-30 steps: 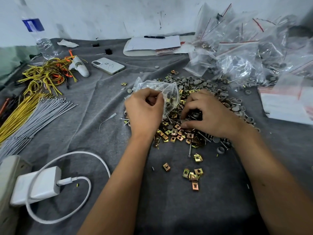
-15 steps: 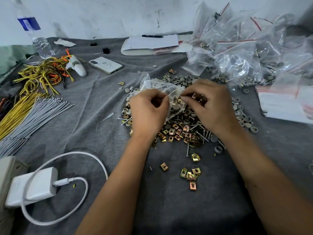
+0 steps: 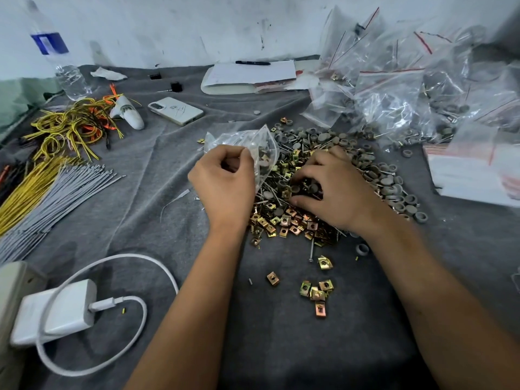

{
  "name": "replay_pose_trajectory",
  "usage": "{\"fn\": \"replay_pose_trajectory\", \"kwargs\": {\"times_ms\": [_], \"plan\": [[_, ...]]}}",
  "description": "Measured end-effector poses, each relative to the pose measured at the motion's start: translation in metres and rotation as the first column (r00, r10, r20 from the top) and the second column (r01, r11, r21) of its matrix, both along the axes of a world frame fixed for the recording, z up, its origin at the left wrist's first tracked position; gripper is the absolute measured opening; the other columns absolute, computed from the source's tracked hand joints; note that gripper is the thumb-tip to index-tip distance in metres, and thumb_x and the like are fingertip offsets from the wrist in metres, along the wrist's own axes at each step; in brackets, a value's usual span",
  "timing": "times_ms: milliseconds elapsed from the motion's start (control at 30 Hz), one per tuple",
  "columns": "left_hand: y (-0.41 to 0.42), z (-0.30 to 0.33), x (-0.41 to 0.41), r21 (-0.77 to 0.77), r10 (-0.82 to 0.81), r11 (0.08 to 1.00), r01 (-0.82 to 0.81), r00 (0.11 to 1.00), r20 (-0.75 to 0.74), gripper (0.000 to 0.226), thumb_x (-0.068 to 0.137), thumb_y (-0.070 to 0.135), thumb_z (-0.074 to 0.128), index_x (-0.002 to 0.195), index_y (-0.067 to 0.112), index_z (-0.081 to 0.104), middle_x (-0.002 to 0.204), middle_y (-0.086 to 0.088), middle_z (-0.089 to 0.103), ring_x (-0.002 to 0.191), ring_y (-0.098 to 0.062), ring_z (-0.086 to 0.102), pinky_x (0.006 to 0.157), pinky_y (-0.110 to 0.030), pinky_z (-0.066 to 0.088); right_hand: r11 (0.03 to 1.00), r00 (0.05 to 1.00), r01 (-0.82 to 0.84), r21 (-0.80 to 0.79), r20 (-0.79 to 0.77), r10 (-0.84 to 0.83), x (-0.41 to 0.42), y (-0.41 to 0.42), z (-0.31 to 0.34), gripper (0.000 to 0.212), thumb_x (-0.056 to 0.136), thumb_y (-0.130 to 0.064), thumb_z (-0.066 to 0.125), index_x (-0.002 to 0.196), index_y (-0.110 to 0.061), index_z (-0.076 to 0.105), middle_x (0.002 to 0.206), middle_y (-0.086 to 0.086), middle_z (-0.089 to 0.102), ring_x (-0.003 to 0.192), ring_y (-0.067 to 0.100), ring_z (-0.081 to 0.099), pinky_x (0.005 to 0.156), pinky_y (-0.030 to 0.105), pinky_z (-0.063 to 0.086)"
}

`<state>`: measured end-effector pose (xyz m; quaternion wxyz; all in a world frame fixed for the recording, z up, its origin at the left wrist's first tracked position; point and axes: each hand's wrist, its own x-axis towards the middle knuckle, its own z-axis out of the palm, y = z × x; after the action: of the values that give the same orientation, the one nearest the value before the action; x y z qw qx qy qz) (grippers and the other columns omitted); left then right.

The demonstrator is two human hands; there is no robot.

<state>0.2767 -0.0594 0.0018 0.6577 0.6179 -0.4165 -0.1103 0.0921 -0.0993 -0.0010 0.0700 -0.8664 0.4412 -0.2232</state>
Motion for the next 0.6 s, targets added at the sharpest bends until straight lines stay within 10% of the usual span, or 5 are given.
{"fn": "replay_pose_trajectory", "kwargs": {"times_ms": [333, 600], "plan": [[0.002, -0.002, -0.009, 0.052, -0.167, 0.986, 0.161, 0.977, 0.136, 0.016, 0.088, 0.009, 0.075, 0.077, 0.02, 0.076, 0.061, 0.011, 0.066, 0.053, 0.0, 0.056, 0.053, -0.015, 0.042, 0.97, 0.888, 0.022, -0.243, 0.451, 0.093, 0.0, 0.002, 0.009, 0.02, 0.093, -0.024, 0.075, 0.107, -0.01, 0.079, 0.098, 0.004, 0.07, 0.092, 0.017, 0.064, 0.082, 0.033, 0.053], [0.003, 0.0, -0.014, 0.03, -0.203, 0.979, 0.201, 0.966, 0.163, 0.015, 0.087, 0.007, 0.075, 0.078, 0.019, 0.077, 0.062, 0.015, 0.064, 0.056, 0.002, 0.057, 0.055, -0.011, 0.041, 0.986, 0.931, -0.104, -0.132, 0.335, 0.143, 0.004, 0.007, 0.004, 0.023, 0.091, -0.02, 0.077, 0.113, -0.016, 0.078, 0.099, -0.001, 0.079, 0.084, 0.006, 0.071, 0.079, 0.027, 0.059]]}}
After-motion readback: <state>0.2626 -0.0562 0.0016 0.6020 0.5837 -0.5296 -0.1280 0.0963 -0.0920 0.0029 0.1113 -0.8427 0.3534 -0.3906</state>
